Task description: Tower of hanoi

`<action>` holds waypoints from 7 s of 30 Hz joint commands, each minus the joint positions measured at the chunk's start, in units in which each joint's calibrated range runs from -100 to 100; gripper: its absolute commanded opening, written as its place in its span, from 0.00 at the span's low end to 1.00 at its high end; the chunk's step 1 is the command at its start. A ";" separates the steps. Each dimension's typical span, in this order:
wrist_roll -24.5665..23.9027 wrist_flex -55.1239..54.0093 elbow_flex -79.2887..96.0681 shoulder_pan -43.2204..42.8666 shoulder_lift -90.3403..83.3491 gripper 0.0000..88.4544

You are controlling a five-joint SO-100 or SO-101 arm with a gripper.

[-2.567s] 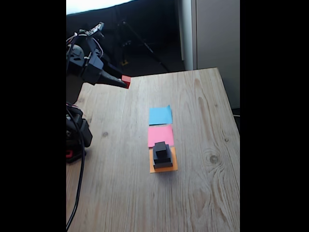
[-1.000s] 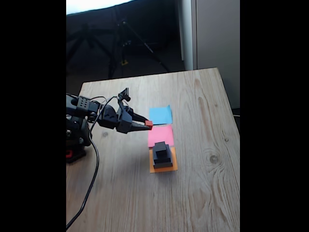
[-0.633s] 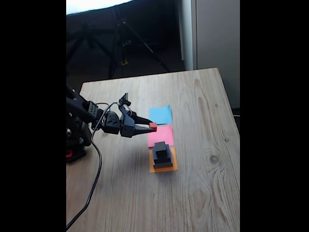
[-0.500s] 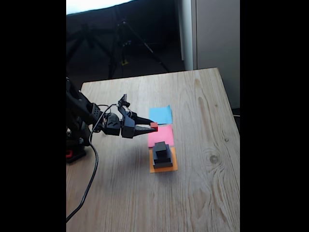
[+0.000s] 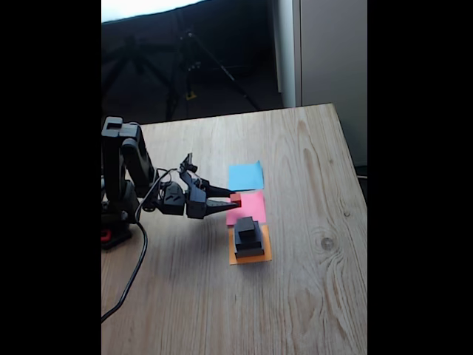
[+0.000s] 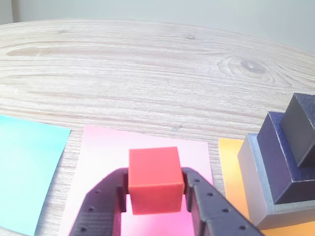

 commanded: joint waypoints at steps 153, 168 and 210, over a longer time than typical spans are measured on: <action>0.52 41.85 -6.89 23.32 -42.73 0.36; 0.52 17.00 -4.43 23.32 -22.21 0.35; 0.52 -0.24 -11.16 20.98 -0.94 0.34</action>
